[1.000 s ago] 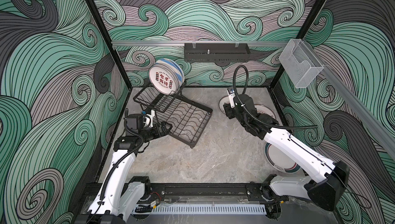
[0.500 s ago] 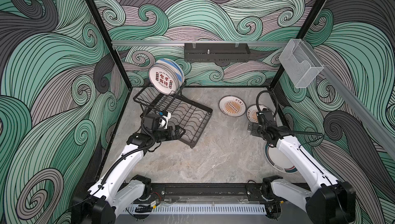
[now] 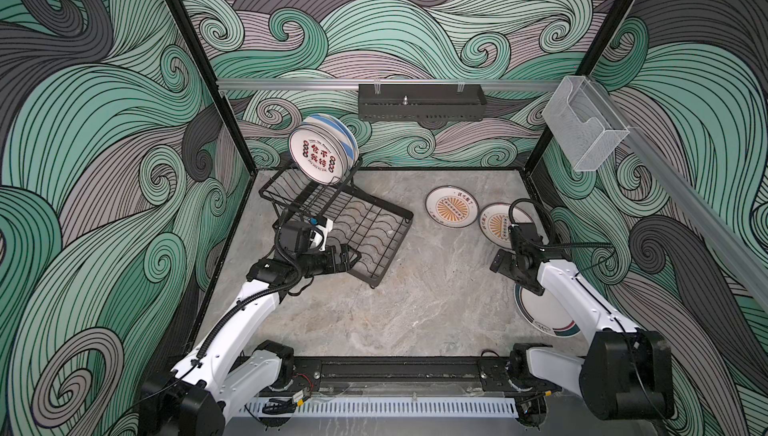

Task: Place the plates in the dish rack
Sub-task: 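Lower the right gripper onto the teal-rimmed plate and drag it toward the robot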

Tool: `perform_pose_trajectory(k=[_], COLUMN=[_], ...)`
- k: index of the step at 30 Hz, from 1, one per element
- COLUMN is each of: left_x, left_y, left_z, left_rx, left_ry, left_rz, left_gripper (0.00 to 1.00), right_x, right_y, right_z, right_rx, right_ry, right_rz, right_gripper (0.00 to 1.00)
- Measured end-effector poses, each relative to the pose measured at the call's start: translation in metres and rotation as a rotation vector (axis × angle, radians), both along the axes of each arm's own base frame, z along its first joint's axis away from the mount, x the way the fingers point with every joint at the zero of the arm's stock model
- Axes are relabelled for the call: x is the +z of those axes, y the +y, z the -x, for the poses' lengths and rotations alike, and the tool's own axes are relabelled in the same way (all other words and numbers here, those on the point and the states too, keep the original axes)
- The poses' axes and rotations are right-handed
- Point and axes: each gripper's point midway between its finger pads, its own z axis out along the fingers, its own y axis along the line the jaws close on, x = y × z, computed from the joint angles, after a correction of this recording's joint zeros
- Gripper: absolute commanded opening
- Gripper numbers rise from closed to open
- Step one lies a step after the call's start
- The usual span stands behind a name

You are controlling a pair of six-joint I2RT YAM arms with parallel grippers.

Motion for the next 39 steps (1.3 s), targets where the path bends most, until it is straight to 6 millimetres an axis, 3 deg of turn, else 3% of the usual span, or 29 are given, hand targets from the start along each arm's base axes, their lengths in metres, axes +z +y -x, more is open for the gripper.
perform_pose_trajectory(k=[6, 21, 27, 39], left_x=[0.0, 0.001, 0.001, 0.0], left_y=[0.0, 0.0, 0.0, 0.001], left_z=[0.0, 0.0, 0.0, 0.0], left_rx=[-0.001, -0.001, 0.001, 0.004], left_ry=[0.0, -0.002, -0.002, -0.003], left_rz=[0.001, 0.002, 0.0, -0.003], left_gripper=[0.99, 0.99, 0.99, 0.99], right_x=[-0.021, -0.039, -0.045, -0.037], right_y=[-0.004, -0.001, 0.01, 0.053], right_z=[0.011, -0.006, -0.013, -0.032], right_rx=[-0.051, -0.058, -0.018, 0.1], right_ry=[0.054, 0.044, 0.041, -0.071], right_rz=[-0.03, -0.108, -0.172, -0.394], right_gripper=[0.99, 1.0, 0.99, 0.97])
